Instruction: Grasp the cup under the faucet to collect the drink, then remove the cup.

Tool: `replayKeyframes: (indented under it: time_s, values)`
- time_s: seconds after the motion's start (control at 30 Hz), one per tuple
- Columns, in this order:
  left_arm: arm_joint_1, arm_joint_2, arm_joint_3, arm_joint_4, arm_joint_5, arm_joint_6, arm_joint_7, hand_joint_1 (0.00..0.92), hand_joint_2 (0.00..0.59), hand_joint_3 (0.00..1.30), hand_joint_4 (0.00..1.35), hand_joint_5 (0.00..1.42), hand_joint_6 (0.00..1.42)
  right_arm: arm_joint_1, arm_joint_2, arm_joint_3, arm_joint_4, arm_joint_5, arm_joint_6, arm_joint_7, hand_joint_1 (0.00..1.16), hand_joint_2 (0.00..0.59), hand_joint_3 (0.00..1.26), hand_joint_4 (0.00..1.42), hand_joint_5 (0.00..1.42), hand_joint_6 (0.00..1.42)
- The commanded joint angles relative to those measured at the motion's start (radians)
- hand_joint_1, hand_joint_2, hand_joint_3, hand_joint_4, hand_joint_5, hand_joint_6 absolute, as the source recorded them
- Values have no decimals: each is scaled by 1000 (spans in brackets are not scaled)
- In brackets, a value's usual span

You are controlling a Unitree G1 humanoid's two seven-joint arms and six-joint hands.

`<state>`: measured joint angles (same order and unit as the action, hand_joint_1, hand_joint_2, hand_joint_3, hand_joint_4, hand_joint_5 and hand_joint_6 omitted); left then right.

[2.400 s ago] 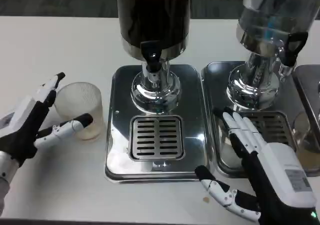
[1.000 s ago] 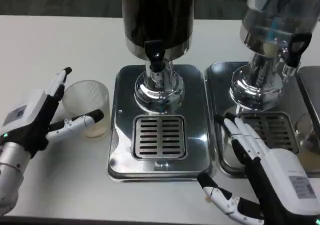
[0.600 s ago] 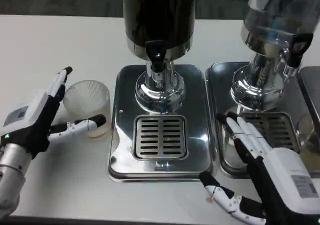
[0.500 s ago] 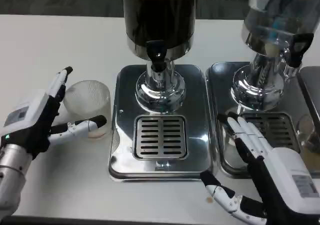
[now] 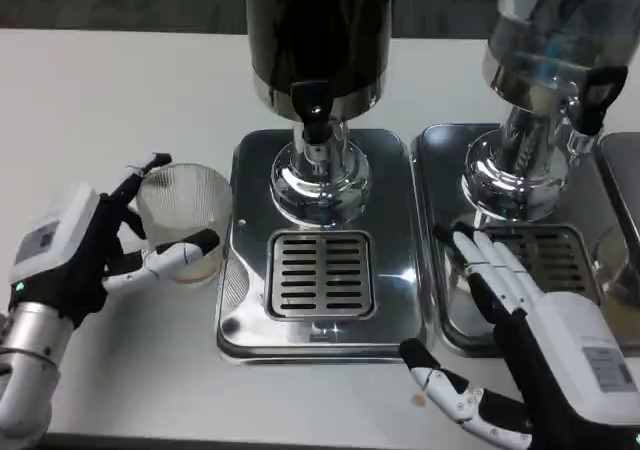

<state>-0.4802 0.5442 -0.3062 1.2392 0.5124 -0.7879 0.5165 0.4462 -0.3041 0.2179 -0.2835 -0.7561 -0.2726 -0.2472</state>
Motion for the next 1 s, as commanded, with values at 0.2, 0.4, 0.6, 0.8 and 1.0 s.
replayKeyframes:
  time_s: [0.2,0.4,0.6,0.8,1.0]
  values:
    - [10,-21,19,12,-2,-20,-13,207,94,300,350,641,931,3,0,-13,-18,16,-9,7,409,301,85,44,50,264]
    - [12,-26,27,13,-6,-23,-6,224,114,385,428,704,991,4,1,-13,-17,15,-8,9,414,308,86,44,50,265]
    - [17,-29,31,9,-3,-30,23,260,125,456,501,779,1060,5,2,-13,-17,14,-9,6,417,310,86,50,52,265]
    - [23,-22,35,6,5,-37,71,278,131,488,545,837,1131,-4,1,-11,-12,18,-10,12,419,314,86,53,59,266]
    - [33,-16,38,3,7,-44,106,291,133,516,585,880,1165,-17,-2,-12,-5,23,-9,21,420,317,86,54,61,266]
